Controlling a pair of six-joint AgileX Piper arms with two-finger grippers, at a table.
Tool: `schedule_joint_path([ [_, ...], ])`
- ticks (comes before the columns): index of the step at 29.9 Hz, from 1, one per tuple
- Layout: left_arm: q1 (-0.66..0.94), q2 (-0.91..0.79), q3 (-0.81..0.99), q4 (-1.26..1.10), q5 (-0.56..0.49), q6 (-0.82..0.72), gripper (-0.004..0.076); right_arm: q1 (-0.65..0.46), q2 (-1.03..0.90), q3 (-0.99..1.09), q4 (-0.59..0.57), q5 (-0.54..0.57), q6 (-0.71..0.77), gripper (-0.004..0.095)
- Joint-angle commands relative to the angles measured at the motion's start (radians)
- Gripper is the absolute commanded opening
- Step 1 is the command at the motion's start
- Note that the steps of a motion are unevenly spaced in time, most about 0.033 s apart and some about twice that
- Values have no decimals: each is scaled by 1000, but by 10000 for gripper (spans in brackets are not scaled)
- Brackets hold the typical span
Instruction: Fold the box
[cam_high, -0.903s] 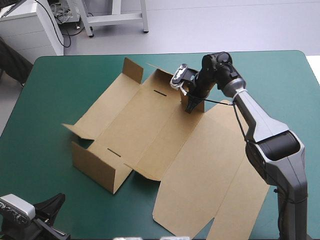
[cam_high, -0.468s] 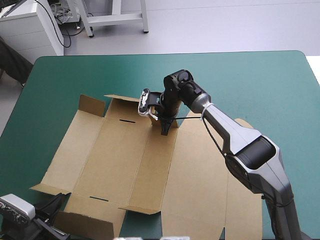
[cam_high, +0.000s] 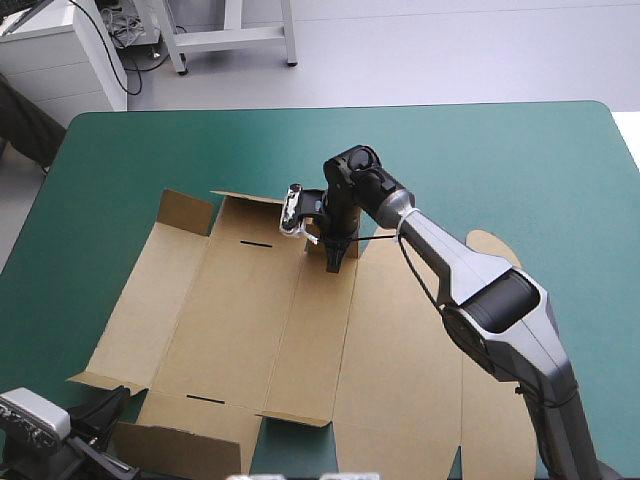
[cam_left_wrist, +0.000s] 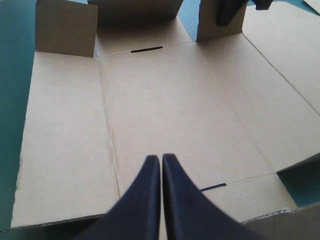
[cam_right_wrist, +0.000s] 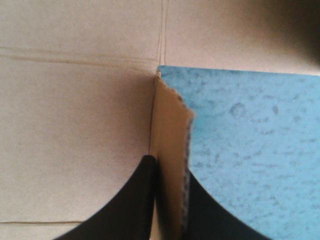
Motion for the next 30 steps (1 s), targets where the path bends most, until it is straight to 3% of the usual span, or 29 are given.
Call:
schedule_joint_path([
  [1, -5, 16, -22, -3, -71, -4, -8, -13, -50, -24, -34, 17, -7, 281],
  [4, -5, 16, -22, -3, -71, -6, -8, -13, -61, -28, -42, 17, 29, 454],
  [6, -5, 16, -22, -3, -71, -6, -8, -15, -72, -42, -56, 17, 69, 492],
  [21, -5, 16, -22, -3, -71, -6, -8, -20, -386, -114, -111, 17, 354, 488],
  [26, -5, 16, -22, -3, -71, -6, -8, -26, -520, -114, -172, 17, 509, 307],
  [30, -5, 16, -22, -3, -71, -6, -8, -26, -614, -112, -240, 17, 587, 52],
])
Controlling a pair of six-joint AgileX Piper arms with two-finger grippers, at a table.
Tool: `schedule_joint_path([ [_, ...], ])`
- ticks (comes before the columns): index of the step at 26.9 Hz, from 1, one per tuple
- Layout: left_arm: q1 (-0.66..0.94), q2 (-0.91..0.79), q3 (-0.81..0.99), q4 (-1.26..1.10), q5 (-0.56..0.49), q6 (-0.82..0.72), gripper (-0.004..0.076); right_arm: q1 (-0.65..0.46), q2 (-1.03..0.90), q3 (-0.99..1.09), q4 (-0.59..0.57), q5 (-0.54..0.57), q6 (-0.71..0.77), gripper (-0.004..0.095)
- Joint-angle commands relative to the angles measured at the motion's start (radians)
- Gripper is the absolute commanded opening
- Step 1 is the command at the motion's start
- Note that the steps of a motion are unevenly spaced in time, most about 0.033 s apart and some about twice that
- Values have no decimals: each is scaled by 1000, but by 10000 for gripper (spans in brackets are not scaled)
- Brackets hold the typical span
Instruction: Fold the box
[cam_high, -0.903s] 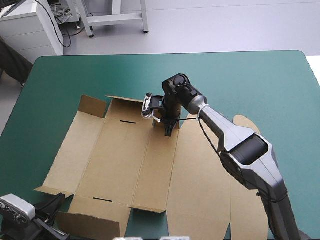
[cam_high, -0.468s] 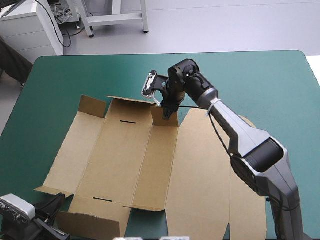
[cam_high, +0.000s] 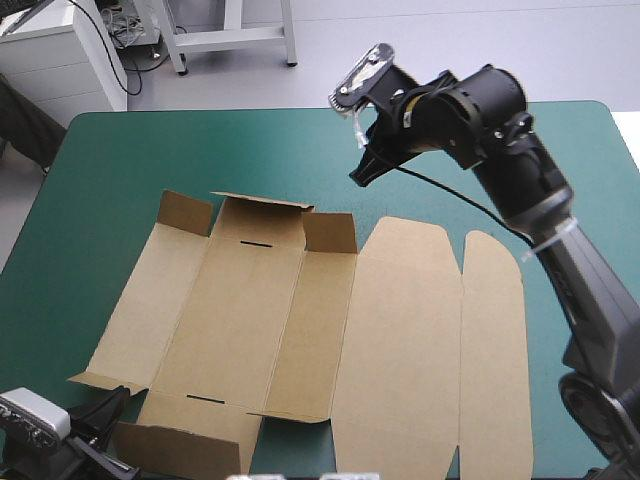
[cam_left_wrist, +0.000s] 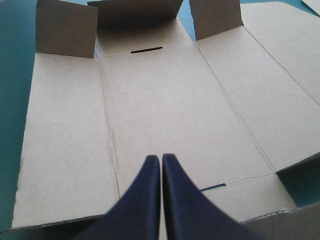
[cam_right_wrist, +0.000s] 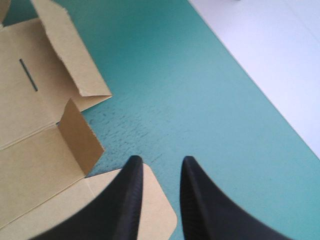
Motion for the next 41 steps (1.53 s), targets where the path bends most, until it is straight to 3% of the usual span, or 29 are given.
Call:
schedule_joint_path([
  [1, -5, 16, -22, -3, -71, -5, -8, -9, -128, -28, -62, 8, 69, -9],
  [6, -5, 16, -22, -3, -71, -5, -8, -9, -285, 101, -62, 8, 120, -20],
  [10, -5, 16, -22, -3, -71, -5, -8, -9, -516, 440, -62, 5, 183, -18],
  [17, -5, 16, -22, -3, -71, -5, -8, -9, -936, 1024, -60, -198, 358, -18],
  [23, -5, 16, -22, -3, -71, -5, -8, -9, -1183, 1356, -55, -340, 460, -18],
  [29, -5, 16, -22, -3, -71, -5, -8, -9, -1385, 1590, -54, -421, 514, -18],
  [36, -5, 16, -22, -22, -71, -5, 0, -9, -1510, 1692, -52, -461, 530, -19],
  [38, -5, 16, -22, -22, -71, -5, 39, -9, -1521, 1699, -50, -459, 530, -18],
  [41, -5, 16, -22, -39, -69, -5, 166, -9, -1521, 1699, -40, -457, 528, -18],
])
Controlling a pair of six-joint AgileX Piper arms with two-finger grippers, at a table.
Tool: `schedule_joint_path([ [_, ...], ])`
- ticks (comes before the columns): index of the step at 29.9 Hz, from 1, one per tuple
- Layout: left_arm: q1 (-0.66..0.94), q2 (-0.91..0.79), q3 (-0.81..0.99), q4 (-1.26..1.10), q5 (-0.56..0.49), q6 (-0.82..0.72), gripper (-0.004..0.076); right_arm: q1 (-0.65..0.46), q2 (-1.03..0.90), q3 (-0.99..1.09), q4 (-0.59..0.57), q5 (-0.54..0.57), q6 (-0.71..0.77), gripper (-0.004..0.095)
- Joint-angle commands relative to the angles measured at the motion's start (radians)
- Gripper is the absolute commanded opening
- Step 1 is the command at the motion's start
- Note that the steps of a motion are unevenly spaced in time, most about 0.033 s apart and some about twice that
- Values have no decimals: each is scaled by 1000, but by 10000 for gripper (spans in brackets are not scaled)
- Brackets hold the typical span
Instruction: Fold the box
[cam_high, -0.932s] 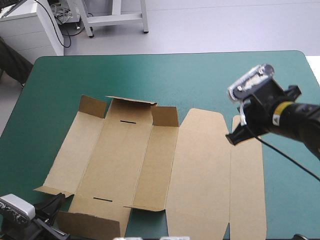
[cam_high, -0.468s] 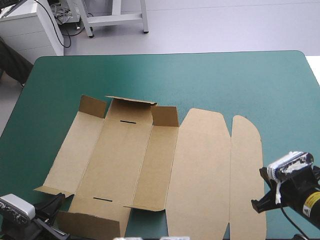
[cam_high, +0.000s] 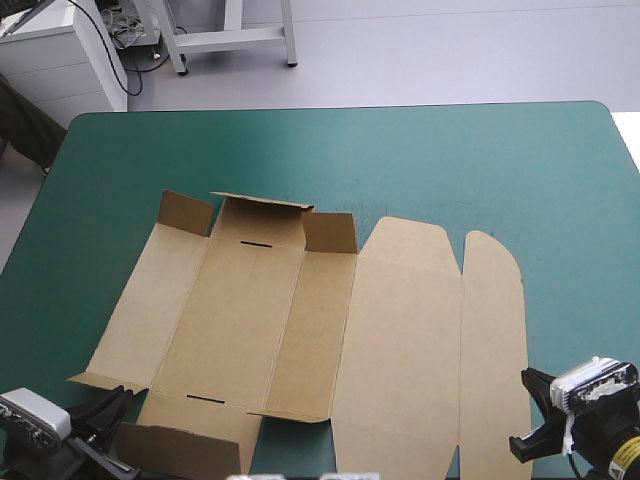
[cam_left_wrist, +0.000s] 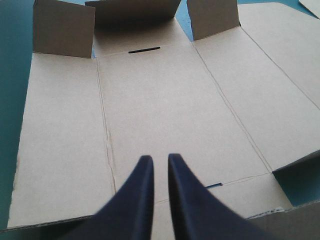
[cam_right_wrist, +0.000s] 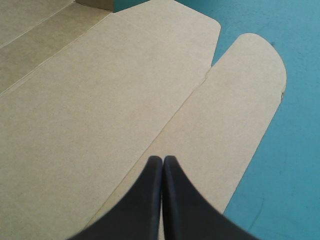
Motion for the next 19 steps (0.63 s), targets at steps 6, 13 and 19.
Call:
schedule_joint_path([
  [6, -5, 16, -22, -78, -71, -5, 550, -8, 11, -20, -6, -77, 1, -18],
  [13, -5, 16, -22, -91, -79, -5, 520, -8, 11, -20, -6, -77, -1, -18],
  [19, -5, 37, -40, -33, -185, -2, 462, -8, 11, -20, -1, -77, -1, -19],
])
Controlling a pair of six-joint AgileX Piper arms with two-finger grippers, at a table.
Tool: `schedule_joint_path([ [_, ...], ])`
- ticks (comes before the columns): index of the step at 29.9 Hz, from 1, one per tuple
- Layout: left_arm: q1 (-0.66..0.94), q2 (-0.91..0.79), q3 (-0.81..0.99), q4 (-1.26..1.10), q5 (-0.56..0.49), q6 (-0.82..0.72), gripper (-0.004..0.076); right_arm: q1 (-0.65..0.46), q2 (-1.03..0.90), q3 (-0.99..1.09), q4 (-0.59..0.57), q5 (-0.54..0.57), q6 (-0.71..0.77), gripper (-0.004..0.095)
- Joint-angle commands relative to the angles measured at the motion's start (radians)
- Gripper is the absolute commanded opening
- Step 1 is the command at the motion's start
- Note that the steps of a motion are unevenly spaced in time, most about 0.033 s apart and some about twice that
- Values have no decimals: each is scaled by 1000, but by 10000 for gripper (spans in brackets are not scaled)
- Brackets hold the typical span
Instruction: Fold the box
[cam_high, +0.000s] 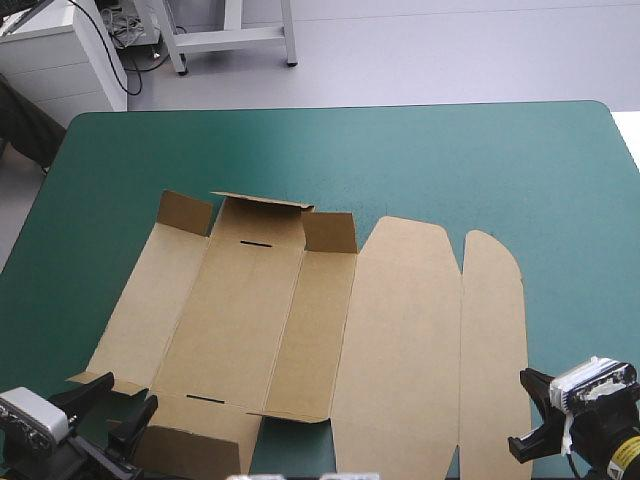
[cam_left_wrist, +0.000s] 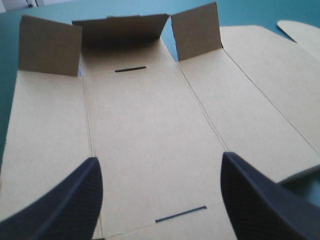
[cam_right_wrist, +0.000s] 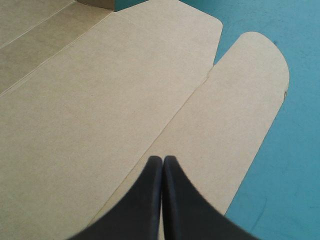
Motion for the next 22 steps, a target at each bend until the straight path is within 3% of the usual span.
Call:
schedule_joint_path([
  [1, -5, 54, -51, 23, -120, -11, 462, -8, 11, -24, -8, -72, -1, -20],
  [11, -5, 365, -258, 251, -110, -168, 462, -8, 11, -24, 22, -74, -6, -20],
  [22, -5, 692, -509, 483, 96, -176, 461, -8, 11, -24, 26, -74, -6, -20],
])
